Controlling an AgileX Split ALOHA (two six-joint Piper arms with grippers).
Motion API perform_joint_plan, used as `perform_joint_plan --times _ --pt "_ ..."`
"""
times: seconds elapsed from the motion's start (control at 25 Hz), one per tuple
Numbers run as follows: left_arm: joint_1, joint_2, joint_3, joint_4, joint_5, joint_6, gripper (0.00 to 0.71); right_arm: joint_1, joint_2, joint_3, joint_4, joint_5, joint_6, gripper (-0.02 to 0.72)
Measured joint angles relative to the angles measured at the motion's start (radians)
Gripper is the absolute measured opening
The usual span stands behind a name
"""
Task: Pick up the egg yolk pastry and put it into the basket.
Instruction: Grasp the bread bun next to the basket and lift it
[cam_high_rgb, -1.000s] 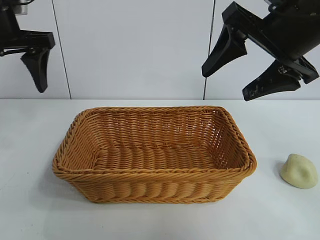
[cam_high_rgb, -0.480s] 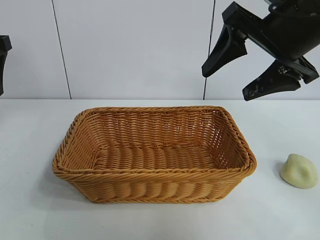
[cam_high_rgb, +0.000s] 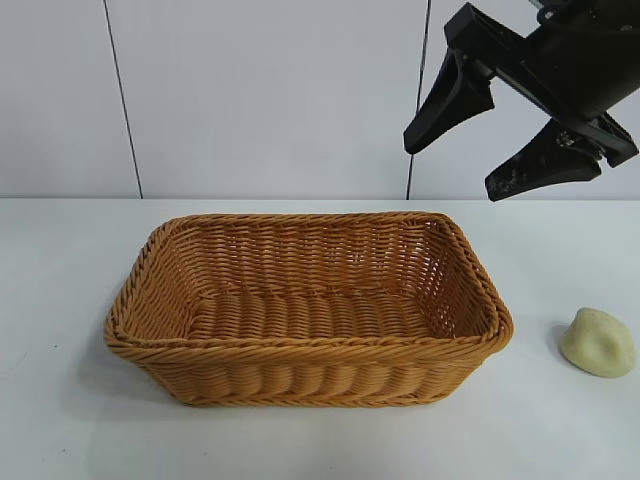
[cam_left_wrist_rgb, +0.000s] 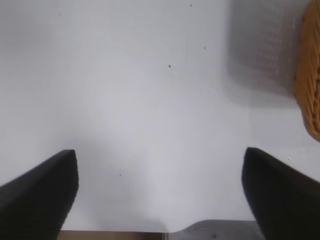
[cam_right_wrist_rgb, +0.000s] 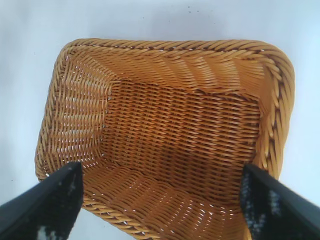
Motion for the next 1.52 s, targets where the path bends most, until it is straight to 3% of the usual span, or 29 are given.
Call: perform_joint_plan --times 0.2,0.48,0.92,1.04,1.2,1.44,1.52 --pt "0.0 -0.231 0.203 -0.001 -0.01 0.0 0.643 0.0 0.0 0.0 0.0 0.0 0.0 0.613" --pt "0.0 -0.543 0.426 -0.001 -0.113 0.001 0.643 0.0 0.0 0.0 0.0 0.0 0.0 0.613" --pt "0.0 -0.902 0.44 -0.002 -0.135 0.008 0.643 0.0 0.0 0.0 -0.002 0.002 0.0 0.613" --pt "0.0 -0.985 0.44 -0.002 -0.135 0.008 0.643 0.0 0.0 -0.005 -0.036 0.008 0.007 0.613" --pt "0.0 -1.008 0.44 -0.002 -0.136 0.008 0.643 0.0 0.0 -0.062 -0.201 0.066 0.102 0.613" --pt "0.0 -1.008 0.44 -0.002 -0.136 0.008 0.643 -0.003 0.001 -0.164 -0.615 0.209 0.347 0.613" --pt "0.0 -1.008 0.444 -0.002 -0.136 0.008 0.643 -0.025 0.005 -0.166 -0.671 0.237 0.377 0.613"
